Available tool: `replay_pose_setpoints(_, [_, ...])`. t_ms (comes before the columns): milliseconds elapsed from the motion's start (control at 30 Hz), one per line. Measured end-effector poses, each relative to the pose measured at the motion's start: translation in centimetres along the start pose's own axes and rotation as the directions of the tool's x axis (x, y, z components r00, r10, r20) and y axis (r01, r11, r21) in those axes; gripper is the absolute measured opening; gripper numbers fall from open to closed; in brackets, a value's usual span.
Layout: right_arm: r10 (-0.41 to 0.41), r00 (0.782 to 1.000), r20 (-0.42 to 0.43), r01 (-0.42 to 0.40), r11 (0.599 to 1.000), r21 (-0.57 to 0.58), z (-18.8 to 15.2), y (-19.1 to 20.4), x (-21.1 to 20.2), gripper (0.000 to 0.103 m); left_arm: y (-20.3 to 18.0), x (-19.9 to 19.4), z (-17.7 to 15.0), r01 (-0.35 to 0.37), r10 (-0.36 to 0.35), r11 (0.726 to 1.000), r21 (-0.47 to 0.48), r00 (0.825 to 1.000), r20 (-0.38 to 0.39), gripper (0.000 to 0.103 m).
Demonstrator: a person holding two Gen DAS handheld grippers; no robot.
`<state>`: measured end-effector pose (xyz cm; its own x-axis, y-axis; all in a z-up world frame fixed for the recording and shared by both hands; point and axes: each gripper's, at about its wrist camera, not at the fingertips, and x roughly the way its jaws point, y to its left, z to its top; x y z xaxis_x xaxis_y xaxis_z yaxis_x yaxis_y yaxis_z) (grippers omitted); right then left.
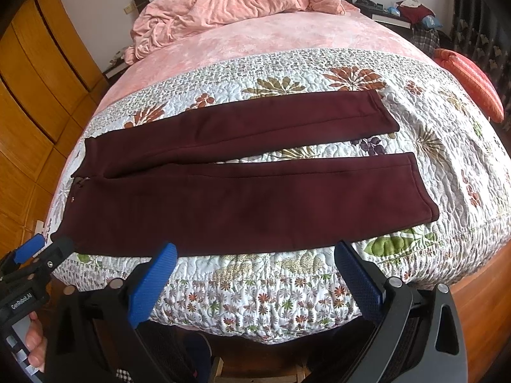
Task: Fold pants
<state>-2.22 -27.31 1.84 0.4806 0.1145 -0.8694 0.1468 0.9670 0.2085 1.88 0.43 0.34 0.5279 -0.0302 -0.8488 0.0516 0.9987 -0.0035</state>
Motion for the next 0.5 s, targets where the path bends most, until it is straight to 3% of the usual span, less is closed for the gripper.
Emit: replay_pose_setpoints(500, [0.005, 1.000, -0.014, -0.005, 1.000, 0.002, 0.05, -0.22, 0.80, 0.099, 0.05, 0.62, 0.28, -0.002, 0.002, 1.000, 0.004, 1.000, -0.007, 0.100])
